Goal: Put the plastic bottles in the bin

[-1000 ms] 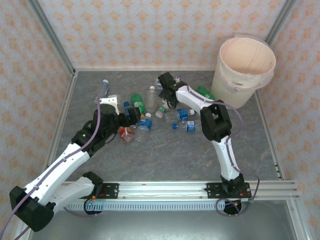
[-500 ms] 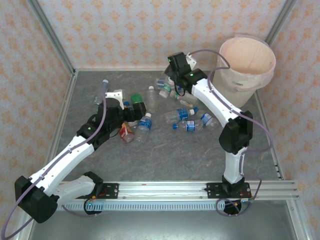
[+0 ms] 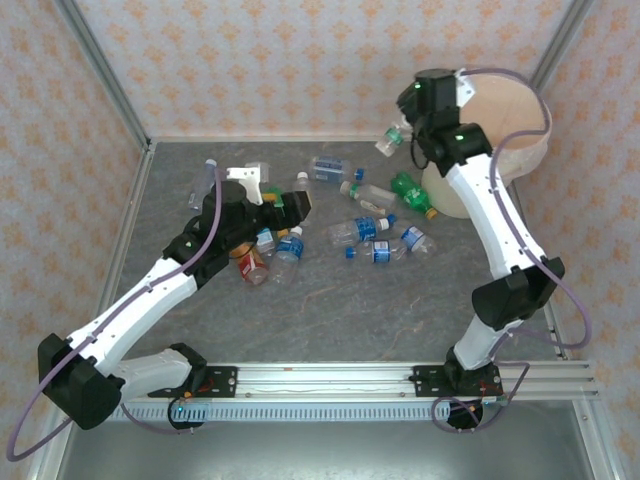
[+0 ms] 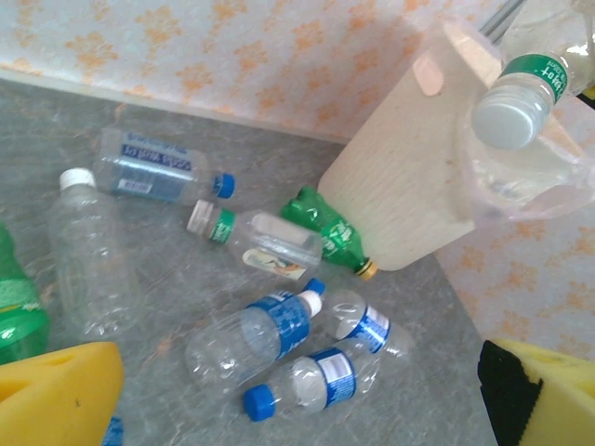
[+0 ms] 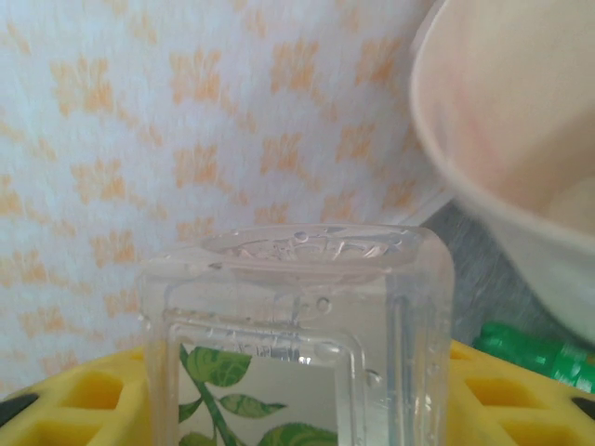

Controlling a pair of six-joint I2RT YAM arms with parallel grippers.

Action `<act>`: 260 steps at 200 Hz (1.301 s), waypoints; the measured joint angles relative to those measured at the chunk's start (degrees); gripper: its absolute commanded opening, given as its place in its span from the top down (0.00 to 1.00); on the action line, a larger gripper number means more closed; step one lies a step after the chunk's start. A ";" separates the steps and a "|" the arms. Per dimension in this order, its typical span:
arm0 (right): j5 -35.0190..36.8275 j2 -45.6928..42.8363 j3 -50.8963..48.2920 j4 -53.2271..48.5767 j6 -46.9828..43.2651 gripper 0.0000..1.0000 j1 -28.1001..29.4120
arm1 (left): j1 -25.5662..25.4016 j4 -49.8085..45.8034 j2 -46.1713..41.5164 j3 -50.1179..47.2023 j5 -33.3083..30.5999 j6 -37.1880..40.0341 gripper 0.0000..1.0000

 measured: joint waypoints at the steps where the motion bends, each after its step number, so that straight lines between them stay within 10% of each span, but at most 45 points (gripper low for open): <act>1: 0.00 -0.15 0.07 0.02 -0.07 0.47 -0.26 | -0.02 0.02 0.04 0.07 0.00 0.00 0.01; 126: -6.82 0.46 5.05 1.16 -0.57 0.46 -24.35 | -0.94 3.41 2.80 3.87 1.62 1.31 0.01; 260: -11.89 6.91 2.47 1.77 1.95 0.44 -29.24 | -0.94 3.10 3.26 4.24 -1.31 2.73 0.01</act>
